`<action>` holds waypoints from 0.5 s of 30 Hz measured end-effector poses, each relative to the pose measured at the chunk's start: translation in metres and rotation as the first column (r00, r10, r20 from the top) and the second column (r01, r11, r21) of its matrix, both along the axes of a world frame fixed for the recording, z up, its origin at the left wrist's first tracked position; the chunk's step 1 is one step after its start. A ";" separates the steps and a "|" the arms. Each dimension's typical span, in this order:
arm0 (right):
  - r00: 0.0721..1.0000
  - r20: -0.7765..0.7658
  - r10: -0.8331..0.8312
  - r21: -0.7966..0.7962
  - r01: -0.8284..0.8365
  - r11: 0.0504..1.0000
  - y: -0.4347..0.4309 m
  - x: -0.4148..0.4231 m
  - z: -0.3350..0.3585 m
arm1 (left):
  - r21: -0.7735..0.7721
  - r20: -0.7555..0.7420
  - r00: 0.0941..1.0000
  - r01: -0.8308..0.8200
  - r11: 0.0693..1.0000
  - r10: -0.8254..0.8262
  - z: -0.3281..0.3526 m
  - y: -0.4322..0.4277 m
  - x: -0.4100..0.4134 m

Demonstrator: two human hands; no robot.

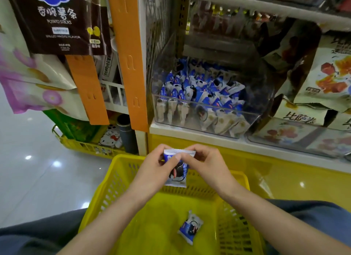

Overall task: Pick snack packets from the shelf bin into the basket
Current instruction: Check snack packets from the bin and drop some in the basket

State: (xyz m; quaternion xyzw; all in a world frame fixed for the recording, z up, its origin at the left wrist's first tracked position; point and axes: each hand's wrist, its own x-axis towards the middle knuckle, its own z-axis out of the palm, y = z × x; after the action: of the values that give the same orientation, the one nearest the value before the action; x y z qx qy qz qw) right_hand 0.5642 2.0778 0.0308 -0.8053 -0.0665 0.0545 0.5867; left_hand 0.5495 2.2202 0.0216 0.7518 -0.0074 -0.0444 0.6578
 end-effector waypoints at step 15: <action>0.964 0.264 0.031 -0.228 0.031 0.973 -0.003 -0.007 -0.001 | -0.058 -0.024 0.999 -0.031 0.998 0.029 0.002 0.001 0.004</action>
State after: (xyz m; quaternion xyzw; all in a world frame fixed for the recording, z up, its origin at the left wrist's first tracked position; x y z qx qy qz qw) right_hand 0.5570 2.0745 0.0302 -0.8678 -0.1375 -0.0467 0.4752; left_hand 0.5536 2.2210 0.0237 0.7318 0.0103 -0.0430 0.6801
